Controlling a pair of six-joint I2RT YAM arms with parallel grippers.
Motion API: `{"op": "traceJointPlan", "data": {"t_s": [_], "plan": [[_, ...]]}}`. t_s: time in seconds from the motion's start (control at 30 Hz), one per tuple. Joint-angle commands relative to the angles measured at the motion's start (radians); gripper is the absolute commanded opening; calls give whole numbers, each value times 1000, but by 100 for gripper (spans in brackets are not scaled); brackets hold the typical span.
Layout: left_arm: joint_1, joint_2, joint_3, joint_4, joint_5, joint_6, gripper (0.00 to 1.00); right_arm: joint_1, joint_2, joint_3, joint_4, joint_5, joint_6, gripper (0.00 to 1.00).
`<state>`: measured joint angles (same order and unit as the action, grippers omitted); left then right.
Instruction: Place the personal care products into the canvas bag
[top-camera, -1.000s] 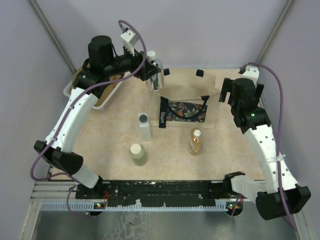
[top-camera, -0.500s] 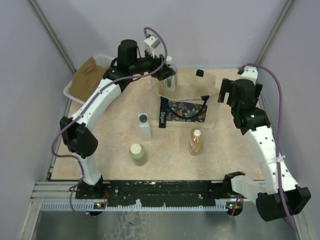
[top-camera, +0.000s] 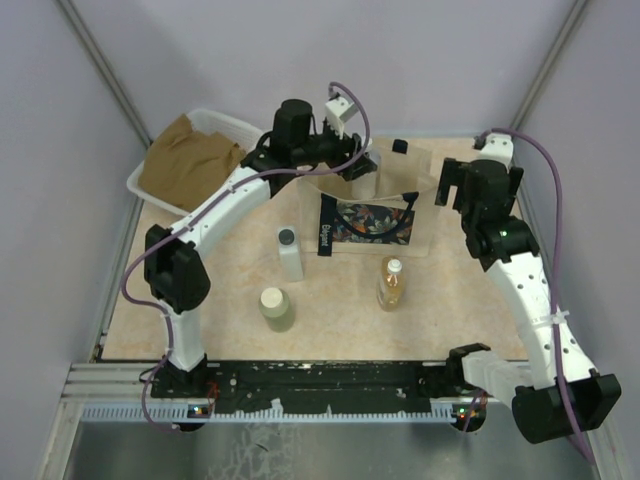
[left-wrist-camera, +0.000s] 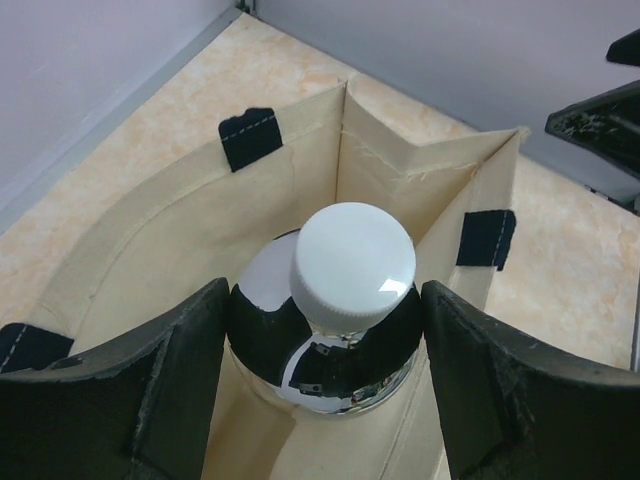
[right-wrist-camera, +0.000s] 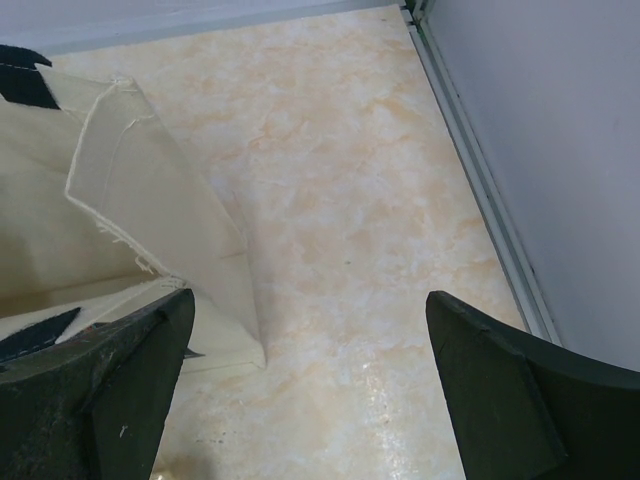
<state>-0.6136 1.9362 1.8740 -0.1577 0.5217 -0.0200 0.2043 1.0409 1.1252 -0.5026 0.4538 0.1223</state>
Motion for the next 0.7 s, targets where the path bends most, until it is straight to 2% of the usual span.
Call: {"op": "traceJointPlan", "data": {"t_s": [0.0, 0.33, 0.67], "plan": [[-9, -13, -48, 166, -51, 19, 0, -5, -16, -7, 45, -2, -18, 99], [-8, -26, -207, 223, -275, 30, 0, -5, -24, -28, 44, -8, -17, 99], [-6, -73, -274, 89, -596, 5, 0, -5, -28, -43, 47, -12, -12, 99]]}}
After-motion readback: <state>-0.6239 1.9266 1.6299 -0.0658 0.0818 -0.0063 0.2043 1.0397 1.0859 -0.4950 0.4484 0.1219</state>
